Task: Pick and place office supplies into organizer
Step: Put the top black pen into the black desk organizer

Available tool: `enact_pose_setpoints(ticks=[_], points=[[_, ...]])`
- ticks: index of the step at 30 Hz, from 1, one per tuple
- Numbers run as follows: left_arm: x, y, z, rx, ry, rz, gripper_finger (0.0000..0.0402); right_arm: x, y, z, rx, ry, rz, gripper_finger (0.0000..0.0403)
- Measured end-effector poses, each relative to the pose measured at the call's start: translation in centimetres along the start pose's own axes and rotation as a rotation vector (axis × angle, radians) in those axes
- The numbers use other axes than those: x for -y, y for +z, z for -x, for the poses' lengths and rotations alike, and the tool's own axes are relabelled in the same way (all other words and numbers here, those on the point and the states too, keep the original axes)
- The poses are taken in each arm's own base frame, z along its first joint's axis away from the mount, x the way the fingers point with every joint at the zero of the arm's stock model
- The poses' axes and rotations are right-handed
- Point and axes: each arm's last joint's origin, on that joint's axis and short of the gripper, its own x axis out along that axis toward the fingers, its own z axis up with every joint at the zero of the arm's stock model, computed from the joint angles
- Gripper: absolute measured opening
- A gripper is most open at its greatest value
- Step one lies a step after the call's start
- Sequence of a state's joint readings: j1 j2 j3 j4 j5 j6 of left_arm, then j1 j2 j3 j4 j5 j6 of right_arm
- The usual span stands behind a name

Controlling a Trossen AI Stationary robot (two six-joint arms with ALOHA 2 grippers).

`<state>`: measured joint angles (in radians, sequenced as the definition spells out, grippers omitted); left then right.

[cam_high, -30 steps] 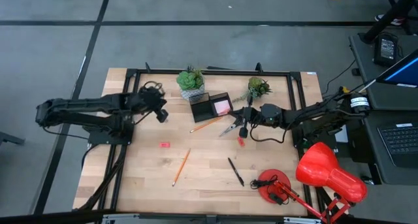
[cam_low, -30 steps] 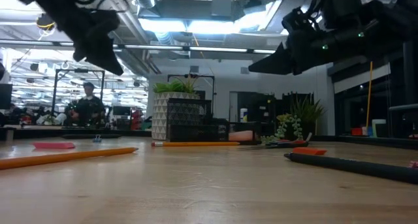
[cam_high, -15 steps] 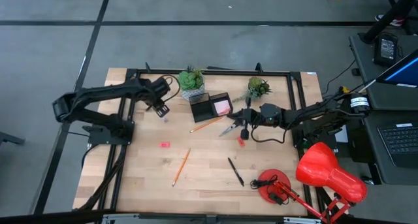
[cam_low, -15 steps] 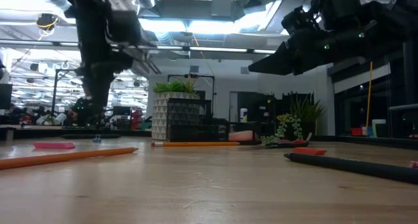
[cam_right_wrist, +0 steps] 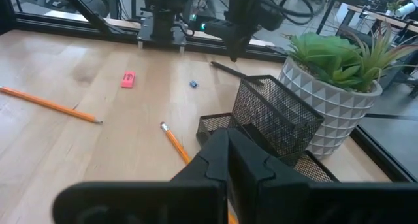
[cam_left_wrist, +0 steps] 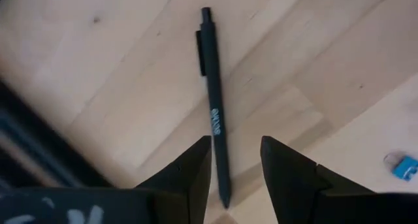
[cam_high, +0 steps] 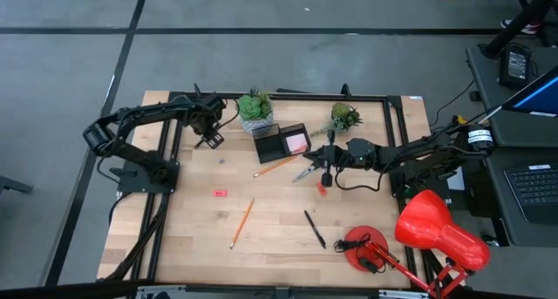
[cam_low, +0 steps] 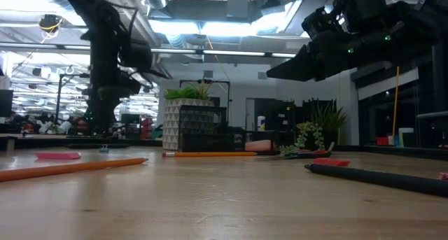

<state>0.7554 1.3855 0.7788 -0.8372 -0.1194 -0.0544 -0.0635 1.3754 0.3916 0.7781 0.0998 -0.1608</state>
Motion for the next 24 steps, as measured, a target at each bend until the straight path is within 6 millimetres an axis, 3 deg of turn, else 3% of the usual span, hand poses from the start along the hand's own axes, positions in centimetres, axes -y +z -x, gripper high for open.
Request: enact_pose_setpoints(ticks=[24], points=[[-1.8,1.7,-5.3,-0.138,-0.042,-0.073,0.0143,-0.1,-0.5,0.0,-0.052,0.008,0.006,0.0012]])
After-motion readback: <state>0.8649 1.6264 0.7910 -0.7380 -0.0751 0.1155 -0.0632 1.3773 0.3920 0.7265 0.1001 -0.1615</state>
